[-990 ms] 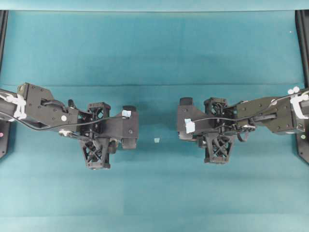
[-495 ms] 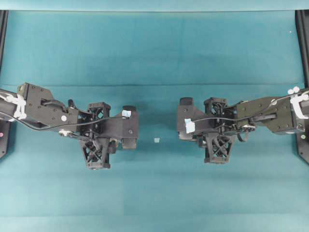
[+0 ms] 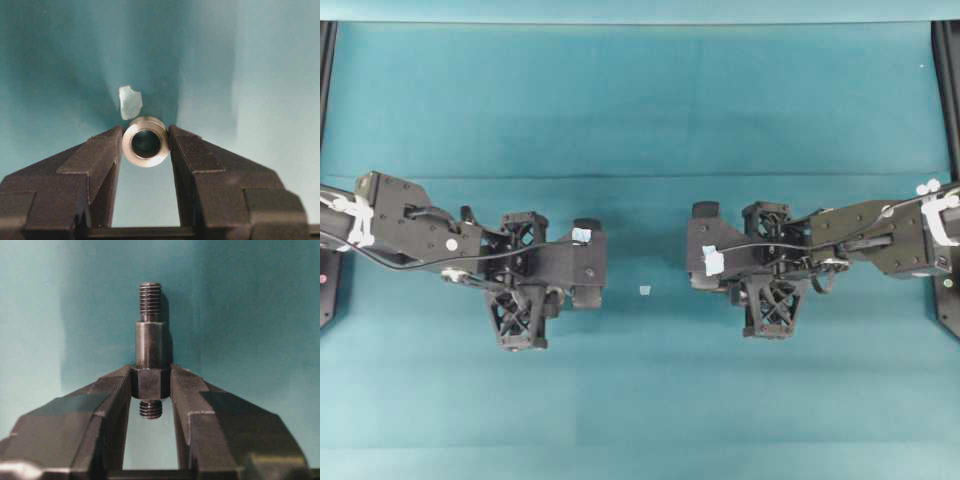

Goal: Insert the washer onto the shaft with both hands.
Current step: 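Close the left gripper on the washer and right on the shaft, then lift both parts and rotate grippers to face each other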

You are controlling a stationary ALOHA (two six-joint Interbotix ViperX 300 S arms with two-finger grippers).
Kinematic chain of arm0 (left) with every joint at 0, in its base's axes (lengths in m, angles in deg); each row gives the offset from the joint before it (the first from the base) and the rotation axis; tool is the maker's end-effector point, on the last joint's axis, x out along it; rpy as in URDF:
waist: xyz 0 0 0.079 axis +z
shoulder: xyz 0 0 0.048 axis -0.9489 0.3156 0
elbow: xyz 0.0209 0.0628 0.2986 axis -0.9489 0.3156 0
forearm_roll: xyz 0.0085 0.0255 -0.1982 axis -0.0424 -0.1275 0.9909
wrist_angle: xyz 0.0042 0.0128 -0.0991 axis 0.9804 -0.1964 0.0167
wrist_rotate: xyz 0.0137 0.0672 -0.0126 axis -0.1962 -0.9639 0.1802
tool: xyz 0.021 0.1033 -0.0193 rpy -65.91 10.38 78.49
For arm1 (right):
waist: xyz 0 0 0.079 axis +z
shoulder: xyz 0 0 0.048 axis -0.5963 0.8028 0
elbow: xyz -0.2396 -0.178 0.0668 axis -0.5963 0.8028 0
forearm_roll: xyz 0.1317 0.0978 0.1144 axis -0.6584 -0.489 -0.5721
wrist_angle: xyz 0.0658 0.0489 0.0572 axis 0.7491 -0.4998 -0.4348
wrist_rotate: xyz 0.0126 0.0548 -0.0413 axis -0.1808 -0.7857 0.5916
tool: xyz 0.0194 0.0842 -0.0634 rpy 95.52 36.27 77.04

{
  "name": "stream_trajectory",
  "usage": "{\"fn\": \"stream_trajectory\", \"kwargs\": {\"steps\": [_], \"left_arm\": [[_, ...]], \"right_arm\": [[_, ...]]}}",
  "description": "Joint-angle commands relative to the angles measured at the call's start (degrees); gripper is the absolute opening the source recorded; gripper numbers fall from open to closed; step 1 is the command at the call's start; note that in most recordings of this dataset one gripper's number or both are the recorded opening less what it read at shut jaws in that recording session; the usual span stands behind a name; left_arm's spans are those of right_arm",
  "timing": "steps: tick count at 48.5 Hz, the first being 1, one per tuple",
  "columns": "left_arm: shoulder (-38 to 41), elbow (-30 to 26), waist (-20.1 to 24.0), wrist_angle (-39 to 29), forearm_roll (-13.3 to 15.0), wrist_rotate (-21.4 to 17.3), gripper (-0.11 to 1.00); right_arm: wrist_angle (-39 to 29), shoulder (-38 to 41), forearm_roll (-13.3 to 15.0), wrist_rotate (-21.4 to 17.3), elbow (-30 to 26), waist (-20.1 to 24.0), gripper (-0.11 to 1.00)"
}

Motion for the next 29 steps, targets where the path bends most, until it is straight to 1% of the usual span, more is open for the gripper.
{"fn": "stream_trajectory", "kwargs": {"steps": [1, 7, 12, 23, 29], "left_arm": [[-2.11, -0.09, 0.44, 0.88, -0.18, 0.09, 0.36], [-4.04, 0.35, 0.62, 2.37, -0.18, 0.00, 0.36], [-5.27, 1.14, 0.62, 4.22, -0.09, -0.18, 0.36], [-7.91, 5.36, 0.53, 15.38, -0.18, 0.09, 0.36], [-8.44, 5.98, 0.53, 16.17, -0.18, 0.00, 0.36]], "right_arm": [[0.88, -1.32, 0.26, 0.35, -0.26, -0.53, 0.01], [1.67, -2.99, 0.18, 0.09, -0.09, -0.53, 0.00], [3.78, -4.22, 0.09, -0.18, 0.70, -0.53, 0.00], [10.11, -5.80, -0.79, -0.44, 3.34, -0.18, 0.00], [12.30, -6.42, -1.05, -0.44, 4.31, 0.18, 0.00]]}}
